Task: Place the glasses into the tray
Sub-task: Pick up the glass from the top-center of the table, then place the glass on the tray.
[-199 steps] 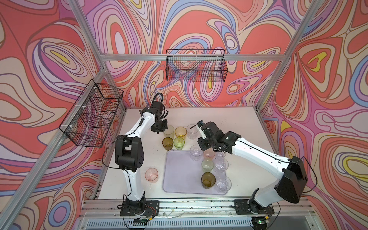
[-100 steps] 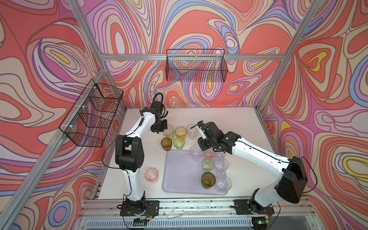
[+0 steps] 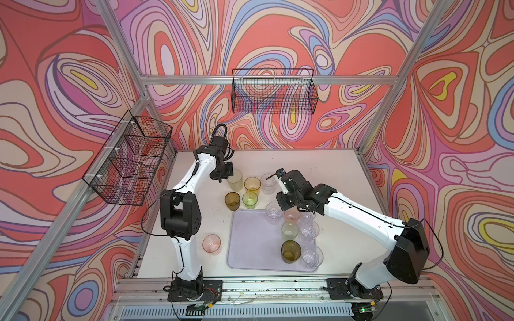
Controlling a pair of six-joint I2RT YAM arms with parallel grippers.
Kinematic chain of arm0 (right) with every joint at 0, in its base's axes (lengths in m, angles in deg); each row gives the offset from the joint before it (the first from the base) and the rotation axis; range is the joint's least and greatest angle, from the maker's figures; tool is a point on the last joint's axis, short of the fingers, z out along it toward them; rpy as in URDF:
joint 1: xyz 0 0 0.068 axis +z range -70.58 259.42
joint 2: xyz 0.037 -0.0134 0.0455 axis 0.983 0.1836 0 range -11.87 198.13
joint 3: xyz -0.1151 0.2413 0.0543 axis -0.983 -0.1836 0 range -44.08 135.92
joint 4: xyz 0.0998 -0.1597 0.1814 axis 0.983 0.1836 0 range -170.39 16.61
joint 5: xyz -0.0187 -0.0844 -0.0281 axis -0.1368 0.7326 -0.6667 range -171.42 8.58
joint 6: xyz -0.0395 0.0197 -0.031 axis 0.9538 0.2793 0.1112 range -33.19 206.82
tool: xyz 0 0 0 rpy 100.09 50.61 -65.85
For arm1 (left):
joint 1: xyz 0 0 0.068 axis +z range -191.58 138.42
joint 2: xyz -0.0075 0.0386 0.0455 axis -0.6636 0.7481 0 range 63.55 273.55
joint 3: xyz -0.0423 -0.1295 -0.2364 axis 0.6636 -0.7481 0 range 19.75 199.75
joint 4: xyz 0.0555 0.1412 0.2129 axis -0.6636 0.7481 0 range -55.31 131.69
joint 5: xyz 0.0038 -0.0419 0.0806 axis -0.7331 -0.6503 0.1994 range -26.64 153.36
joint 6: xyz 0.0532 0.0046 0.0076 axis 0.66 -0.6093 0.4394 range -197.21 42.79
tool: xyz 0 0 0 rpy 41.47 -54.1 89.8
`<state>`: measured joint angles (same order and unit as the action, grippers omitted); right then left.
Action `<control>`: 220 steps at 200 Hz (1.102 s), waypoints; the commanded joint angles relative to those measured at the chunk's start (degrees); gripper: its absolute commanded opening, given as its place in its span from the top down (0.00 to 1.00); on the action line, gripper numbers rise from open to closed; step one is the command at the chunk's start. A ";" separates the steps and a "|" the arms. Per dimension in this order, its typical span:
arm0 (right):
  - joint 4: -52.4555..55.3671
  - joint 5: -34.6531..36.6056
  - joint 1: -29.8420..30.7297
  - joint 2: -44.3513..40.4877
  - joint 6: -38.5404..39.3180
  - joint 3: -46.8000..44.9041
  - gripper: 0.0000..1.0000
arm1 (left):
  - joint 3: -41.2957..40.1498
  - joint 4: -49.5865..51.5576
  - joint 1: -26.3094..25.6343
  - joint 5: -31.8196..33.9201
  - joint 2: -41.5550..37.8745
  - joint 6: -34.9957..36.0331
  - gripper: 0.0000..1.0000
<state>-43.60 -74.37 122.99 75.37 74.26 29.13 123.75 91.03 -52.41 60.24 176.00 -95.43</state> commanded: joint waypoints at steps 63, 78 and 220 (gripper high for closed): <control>-2.21 0.49 -0.28 -1.67 -1.24 -0.11 0.64 | 1.55 7.48 -0.46 -0.32 -6.06 2.88 1.00; -2.28 0.50 -0.26 -1.27 -1.24 0.26 0.63 | 1.55 8.08 -0.68 -0.23 -7.38 3.09 1.00; -2.38 -0.35 -1.02 0.19 -1.33 2.60 0.57 | 1.10 15.53 -2.41 -2.25 -15.60 4.48 1.00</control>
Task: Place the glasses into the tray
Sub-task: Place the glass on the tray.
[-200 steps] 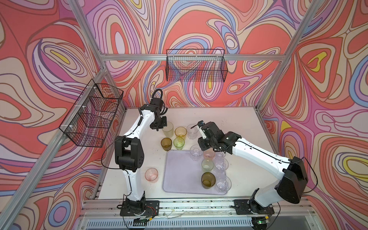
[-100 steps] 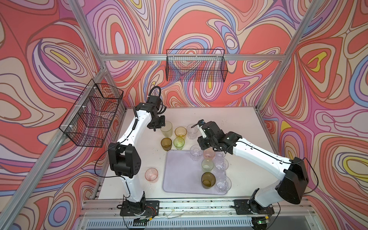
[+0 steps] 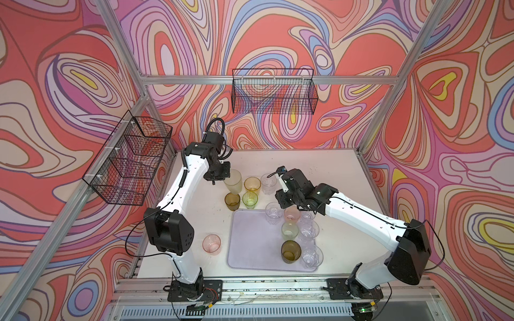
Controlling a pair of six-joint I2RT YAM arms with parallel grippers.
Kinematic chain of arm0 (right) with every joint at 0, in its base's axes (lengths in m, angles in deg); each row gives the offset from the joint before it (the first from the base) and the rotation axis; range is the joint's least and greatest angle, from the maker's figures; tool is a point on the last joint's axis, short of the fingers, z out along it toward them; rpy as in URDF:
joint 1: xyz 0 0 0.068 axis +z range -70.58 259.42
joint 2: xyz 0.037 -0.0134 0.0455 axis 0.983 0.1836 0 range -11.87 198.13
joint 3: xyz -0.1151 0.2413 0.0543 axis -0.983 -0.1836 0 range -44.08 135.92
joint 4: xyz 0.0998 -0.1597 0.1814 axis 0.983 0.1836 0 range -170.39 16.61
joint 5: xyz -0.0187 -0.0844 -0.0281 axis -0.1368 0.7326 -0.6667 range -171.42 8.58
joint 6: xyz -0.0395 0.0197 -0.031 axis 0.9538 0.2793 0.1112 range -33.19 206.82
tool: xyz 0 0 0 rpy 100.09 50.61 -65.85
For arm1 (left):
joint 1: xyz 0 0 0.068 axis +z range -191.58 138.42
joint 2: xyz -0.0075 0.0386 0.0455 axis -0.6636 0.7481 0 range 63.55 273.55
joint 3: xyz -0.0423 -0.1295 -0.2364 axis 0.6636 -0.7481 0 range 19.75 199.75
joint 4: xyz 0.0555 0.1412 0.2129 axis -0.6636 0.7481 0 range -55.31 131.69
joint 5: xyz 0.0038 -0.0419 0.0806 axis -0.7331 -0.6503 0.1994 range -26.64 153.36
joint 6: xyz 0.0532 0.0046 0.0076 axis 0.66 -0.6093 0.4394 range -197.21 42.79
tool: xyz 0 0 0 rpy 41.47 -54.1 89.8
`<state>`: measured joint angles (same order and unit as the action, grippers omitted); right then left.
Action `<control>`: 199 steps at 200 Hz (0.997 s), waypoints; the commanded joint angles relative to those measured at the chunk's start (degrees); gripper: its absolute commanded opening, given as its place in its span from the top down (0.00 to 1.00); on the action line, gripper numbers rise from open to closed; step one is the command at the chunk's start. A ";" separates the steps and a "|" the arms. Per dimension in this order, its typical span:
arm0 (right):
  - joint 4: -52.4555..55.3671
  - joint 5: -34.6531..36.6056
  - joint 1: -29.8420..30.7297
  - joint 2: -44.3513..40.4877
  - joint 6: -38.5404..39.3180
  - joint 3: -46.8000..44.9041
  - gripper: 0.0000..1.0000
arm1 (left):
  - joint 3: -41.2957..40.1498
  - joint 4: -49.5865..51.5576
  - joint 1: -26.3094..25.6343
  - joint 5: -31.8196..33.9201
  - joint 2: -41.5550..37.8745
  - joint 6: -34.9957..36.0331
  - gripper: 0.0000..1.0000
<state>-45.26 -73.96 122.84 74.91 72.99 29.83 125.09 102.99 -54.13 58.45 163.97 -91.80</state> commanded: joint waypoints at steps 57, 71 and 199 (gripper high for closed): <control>-1.10 -4.12 -2.44 1.55 -0.64 2.92 0.54 | -3.61 4.92 -2.03 0.11 -8.39 -0.72 1.00; -0.31 -5.23 -2.94 1.97 -1.00 4.08 0.53 | -4.76 5.05 -2.71 0.37 -9.34 -1.48 1.00; 6.99 -16.03 -7.78 8.32 -6.41 15.20 0.46 | -14.27 8.35 -9.72 1.46 -19.58 -14.02 1.00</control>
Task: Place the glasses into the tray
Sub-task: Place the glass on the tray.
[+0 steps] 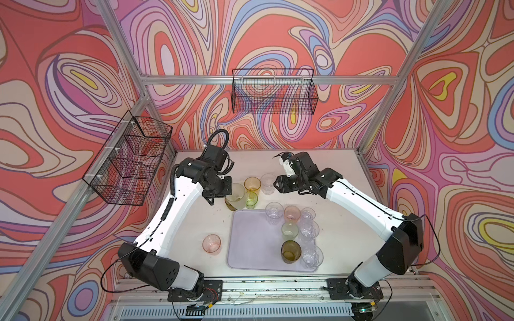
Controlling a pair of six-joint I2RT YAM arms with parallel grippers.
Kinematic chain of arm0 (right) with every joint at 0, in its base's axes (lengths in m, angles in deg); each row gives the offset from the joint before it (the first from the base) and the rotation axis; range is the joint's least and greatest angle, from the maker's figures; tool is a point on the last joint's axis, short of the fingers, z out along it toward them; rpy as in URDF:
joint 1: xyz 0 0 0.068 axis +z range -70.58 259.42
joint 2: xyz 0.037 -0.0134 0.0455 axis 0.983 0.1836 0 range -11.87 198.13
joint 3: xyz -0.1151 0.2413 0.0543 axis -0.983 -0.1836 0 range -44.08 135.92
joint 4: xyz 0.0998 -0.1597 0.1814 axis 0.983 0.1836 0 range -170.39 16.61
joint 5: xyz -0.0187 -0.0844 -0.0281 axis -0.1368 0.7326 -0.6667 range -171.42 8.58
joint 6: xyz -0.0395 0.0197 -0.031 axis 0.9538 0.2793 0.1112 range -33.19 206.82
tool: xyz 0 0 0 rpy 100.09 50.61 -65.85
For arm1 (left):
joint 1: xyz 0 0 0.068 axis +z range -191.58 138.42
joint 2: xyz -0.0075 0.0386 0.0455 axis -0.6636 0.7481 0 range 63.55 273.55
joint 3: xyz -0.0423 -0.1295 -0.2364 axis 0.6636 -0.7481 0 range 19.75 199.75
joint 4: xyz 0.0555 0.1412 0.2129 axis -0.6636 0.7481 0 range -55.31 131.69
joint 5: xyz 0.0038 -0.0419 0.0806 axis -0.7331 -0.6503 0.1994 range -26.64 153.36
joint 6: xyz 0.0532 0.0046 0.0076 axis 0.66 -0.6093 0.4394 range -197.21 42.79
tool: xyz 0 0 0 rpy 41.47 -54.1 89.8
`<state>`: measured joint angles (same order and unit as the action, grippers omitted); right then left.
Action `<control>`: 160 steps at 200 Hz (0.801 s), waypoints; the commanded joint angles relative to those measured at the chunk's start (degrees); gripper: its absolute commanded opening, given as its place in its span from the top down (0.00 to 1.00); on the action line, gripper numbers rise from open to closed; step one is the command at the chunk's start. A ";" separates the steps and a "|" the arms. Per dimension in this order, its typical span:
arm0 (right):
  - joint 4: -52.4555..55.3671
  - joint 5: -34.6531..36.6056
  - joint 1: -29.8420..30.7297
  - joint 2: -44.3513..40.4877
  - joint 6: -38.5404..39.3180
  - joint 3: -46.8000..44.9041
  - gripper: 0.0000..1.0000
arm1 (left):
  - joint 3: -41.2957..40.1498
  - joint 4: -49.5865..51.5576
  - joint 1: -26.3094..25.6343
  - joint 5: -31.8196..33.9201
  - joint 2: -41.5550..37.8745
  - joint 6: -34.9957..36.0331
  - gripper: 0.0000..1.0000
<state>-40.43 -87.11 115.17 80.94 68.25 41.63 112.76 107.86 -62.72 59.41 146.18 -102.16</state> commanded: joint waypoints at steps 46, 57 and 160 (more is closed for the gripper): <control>-0.17 -5.47 -1.37 3.73 -1.20 3.70 0.45 | -5.70 2.88 -3.61 2.15 -3.93 -5.99 1.00; -1.02 -5.58 -1.45 3.93 -1.35 3.20 0.45 | -7.58 1.87 -4.57 2.72 -5.14 -6.80 1.00; -1.84 -6.70 -1.40 1.26 -7.51 -0.90 0.44 | -19.27 -6.43 -12.48 2.03 -10.02 -12.84 1.00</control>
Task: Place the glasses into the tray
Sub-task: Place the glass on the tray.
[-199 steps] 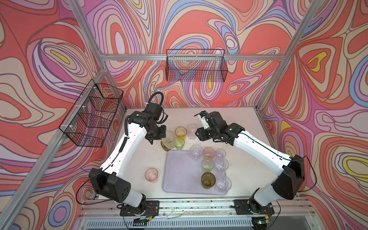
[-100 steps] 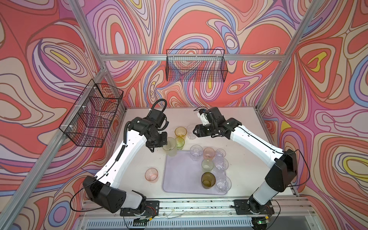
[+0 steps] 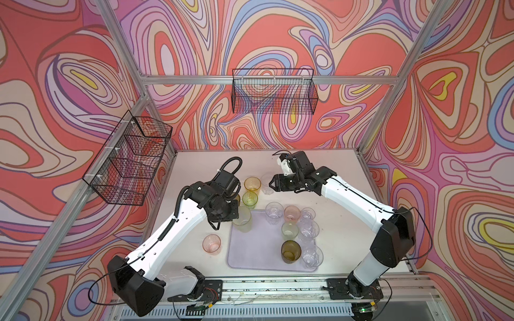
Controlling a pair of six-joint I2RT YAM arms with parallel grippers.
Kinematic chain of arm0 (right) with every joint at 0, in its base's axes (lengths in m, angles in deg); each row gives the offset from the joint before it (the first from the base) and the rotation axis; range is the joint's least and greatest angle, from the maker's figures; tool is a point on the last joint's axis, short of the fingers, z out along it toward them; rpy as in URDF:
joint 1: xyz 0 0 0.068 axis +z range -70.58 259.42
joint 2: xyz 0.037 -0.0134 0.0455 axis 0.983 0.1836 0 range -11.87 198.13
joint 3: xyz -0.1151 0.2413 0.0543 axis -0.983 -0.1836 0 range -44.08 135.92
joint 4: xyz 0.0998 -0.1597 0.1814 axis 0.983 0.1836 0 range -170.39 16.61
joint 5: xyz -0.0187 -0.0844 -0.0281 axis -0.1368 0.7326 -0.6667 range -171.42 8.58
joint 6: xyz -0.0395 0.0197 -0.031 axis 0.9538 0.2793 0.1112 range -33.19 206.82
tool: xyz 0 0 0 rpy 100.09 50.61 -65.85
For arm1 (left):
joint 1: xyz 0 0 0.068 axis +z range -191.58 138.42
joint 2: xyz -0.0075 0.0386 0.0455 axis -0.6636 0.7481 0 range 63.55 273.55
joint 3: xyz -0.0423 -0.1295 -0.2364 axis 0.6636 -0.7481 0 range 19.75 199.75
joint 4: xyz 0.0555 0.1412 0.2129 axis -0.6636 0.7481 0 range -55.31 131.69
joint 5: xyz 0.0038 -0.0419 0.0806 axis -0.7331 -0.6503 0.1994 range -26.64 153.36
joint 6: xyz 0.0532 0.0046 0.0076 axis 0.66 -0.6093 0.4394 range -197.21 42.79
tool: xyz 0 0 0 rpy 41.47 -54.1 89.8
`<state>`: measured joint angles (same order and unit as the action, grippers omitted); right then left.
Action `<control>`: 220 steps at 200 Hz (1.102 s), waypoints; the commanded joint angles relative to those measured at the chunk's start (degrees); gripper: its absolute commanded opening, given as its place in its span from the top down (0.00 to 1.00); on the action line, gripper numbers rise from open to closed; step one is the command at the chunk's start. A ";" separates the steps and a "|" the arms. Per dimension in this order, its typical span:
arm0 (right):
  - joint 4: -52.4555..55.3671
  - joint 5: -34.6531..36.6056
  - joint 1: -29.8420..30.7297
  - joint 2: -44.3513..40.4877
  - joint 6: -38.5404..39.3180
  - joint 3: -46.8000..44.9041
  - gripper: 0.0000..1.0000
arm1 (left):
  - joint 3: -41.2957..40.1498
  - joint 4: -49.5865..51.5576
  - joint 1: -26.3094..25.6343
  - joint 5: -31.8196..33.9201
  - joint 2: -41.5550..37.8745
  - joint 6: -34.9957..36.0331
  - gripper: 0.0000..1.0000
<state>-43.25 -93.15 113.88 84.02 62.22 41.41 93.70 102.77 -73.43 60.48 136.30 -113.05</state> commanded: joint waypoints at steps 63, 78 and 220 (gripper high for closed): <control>1.96 -0.60 -0.17 -2.96 -1.68 -1.61 0.43 | -0.99 -5.32 -6.27 1.50 3.53 -3.29 1.00; 2.83 -0.15 -0.11 -2.65 -1.36 -0.70 0.43 | -0.85 -6.62 -7.53 1.36 4.88 -3.79 1.00; -0.19 -0.49 -0.91 2.53 -1.00 2.57 0.43 | 2.07 -10.30 -12.08 0.03 13.03 -4.57 1.00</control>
<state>-42.29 -93.19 113.46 85.49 60.82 41.93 94.90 93.35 -84.82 60.94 148.78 -116.55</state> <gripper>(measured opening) 0.568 0.061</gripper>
